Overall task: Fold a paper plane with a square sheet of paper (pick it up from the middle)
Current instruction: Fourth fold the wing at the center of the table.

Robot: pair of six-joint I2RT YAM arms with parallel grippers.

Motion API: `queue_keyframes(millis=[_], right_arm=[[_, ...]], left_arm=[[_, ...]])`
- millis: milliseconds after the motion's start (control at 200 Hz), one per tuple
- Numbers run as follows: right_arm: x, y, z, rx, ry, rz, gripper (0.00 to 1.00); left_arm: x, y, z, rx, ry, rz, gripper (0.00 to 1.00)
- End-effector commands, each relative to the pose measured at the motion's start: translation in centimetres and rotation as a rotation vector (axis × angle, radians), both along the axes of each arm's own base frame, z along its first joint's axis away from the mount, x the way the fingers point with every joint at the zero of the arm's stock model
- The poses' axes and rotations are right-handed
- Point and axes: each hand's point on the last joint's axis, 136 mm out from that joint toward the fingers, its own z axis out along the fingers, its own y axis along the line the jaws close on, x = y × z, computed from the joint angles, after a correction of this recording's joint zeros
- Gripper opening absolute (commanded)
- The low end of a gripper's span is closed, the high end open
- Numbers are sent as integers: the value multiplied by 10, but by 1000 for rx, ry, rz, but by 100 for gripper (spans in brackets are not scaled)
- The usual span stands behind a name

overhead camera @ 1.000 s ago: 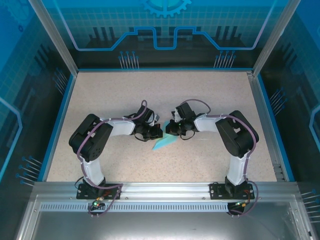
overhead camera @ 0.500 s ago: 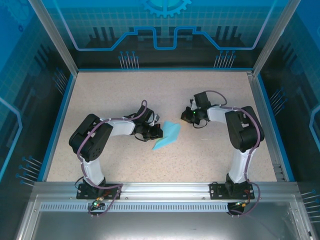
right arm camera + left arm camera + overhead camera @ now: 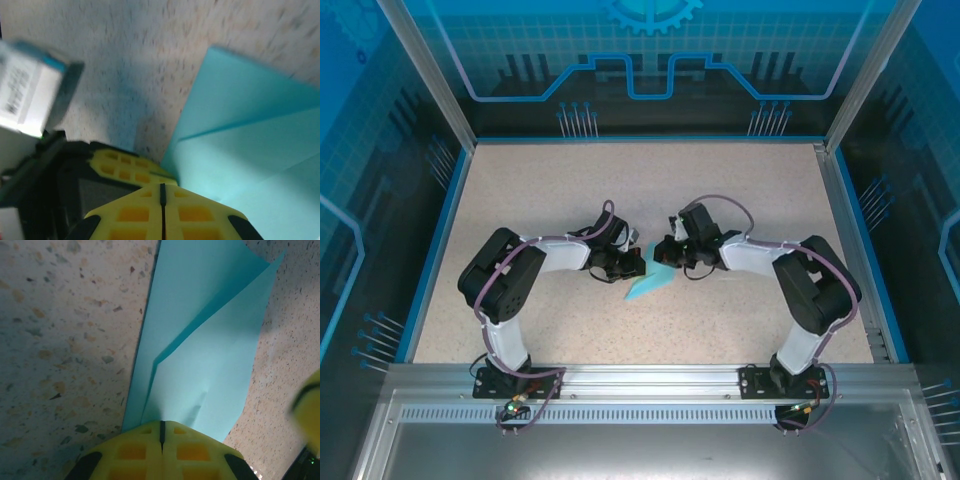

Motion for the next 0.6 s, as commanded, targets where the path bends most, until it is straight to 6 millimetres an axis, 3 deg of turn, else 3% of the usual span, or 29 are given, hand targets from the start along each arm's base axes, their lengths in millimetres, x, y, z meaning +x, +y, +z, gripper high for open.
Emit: queue_keyframes(millis=[0,300,595], right_arm=[[-9,14,-8,74,55,-7,7],[-9,21,-31,76,109,-14,6],[-17,9,-62,15,185,-35,5]], left_arm=[[-37,29,-44,156,159,22,0],[-37,29,-45,153,160,25,0],[-35,27,-40,150,152,21,0]])
